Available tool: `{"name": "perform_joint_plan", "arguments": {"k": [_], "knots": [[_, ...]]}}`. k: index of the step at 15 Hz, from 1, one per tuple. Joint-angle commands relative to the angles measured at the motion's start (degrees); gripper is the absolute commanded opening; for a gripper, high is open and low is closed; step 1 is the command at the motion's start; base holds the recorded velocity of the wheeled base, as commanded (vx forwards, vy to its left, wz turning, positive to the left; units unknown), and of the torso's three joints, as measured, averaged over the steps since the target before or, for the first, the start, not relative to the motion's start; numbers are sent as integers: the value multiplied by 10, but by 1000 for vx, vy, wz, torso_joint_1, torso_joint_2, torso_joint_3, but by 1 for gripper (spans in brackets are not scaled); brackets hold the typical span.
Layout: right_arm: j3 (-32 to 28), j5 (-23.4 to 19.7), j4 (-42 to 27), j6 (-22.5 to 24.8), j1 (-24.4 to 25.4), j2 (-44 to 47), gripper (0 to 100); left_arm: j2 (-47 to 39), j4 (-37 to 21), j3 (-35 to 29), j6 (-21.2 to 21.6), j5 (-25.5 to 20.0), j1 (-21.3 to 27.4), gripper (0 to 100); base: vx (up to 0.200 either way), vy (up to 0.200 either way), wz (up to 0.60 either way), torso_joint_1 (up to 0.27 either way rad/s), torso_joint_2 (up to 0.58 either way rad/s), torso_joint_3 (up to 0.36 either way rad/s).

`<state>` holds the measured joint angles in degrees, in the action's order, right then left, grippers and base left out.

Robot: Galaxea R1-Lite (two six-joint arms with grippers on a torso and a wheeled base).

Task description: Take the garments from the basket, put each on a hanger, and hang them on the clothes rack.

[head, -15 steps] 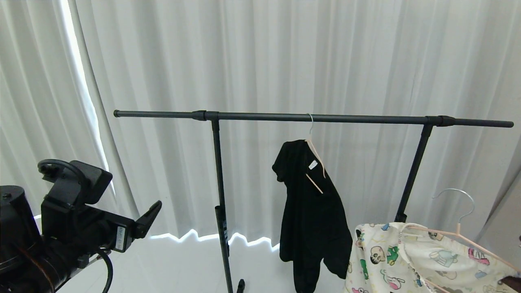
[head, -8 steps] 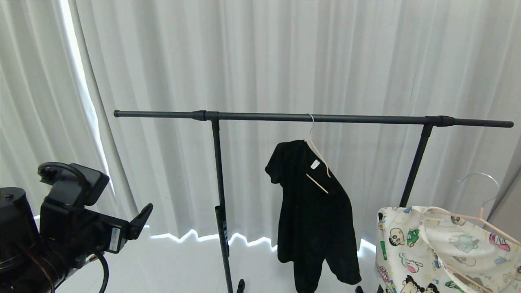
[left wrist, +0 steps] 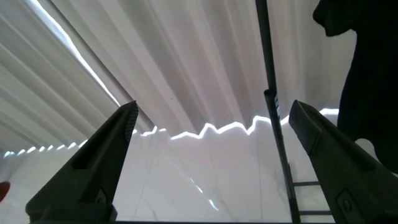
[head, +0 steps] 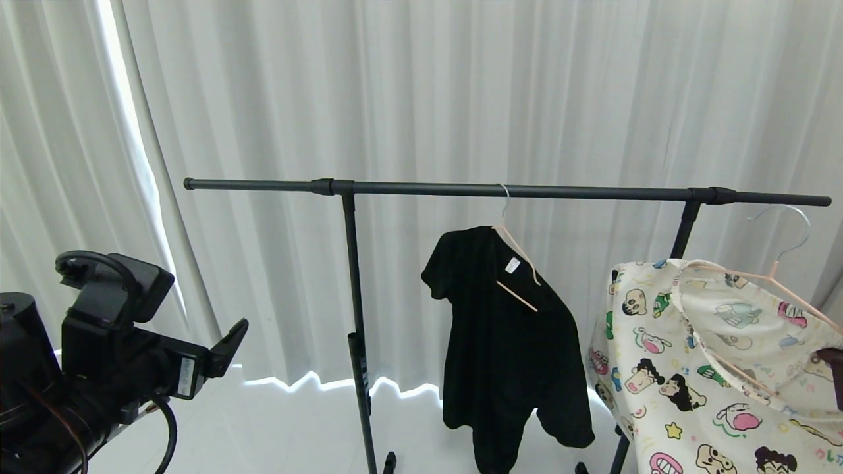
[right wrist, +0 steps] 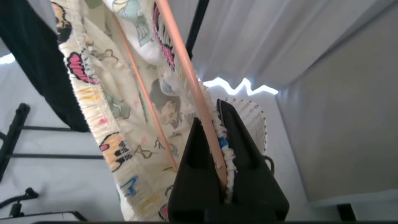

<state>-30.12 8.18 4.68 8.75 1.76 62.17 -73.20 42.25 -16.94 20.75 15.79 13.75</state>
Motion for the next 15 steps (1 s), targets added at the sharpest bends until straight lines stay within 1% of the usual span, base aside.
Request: {"name": "perform_joint_plan", "arguments": {"k": [1, 5, 12, 15], "knots": [[-2, 0, 9, 1, 1, 23, 0, -1, 0, -3, 1, 0, 4, 100, 200, 0, 0, 2, 2, 2], [-5, 0, 13, 1, 2, 25, 0, -1, 1, -4, 0, -1, 4, 100, 200, 0, 0, -1, 1, 4], [-45, 0, 16, 0, 35, 64, 0, -2, 1, -6, 0, -1, 4, 100, 200, 0, 0, 3, 4, 1], [-47, 1, 45, 1, 38, 85, 0, -3, 1, -6, 0, -1, 4, 100, 200, 0, 0, 4, 4, 1]]}}
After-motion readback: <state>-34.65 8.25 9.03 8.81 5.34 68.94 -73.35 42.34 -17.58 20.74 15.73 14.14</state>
